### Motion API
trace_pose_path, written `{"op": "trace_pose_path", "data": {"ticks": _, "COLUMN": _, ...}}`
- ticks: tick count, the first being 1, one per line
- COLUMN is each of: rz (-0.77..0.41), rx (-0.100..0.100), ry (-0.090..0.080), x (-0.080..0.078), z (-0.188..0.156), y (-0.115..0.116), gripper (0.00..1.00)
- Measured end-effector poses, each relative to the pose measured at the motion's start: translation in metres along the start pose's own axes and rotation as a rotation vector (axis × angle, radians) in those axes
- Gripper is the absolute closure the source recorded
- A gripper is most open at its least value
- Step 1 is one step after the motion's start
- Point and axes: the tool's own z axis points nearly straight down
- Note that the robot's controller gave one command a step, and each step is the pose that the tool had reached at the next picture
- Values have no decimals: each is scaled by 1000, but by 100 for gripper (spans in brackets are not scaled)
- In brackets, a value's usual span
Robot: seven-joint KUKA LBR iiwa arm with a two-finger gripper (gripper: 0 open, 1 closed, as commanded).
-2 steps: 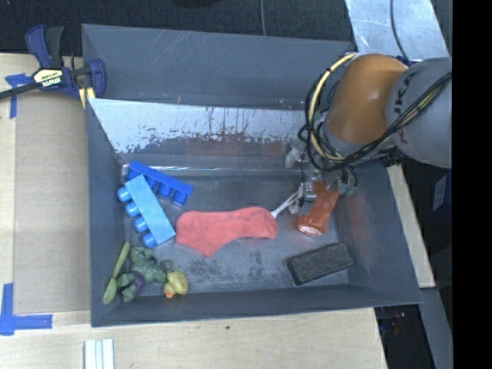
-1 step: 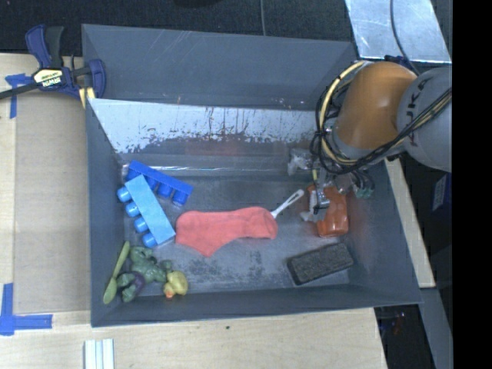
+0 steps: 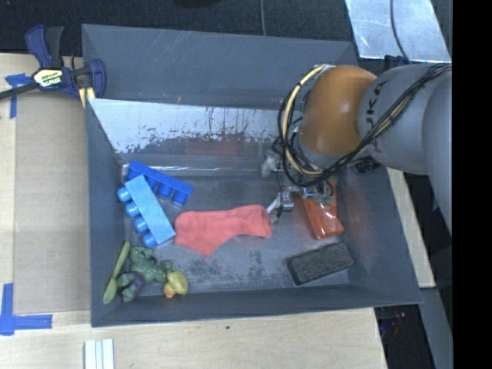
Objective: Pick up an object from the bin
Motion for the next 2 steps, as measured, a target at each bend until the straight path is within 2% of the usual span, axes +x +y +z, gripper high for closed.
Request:
{"op": "trace_pose_path", "data": {"ticks": 1, "rz": -5, "rx": -1, "ry": 2, "x": 1, "z": -1, "y": 44, "gripper": 0}}
{"op": "trace_pose_path", "data": {"ticks": 2, "rz": -31, "rx": -1, "ry": -2, "x": 29, "z": 0, "y": 53, "gripper": 0}}
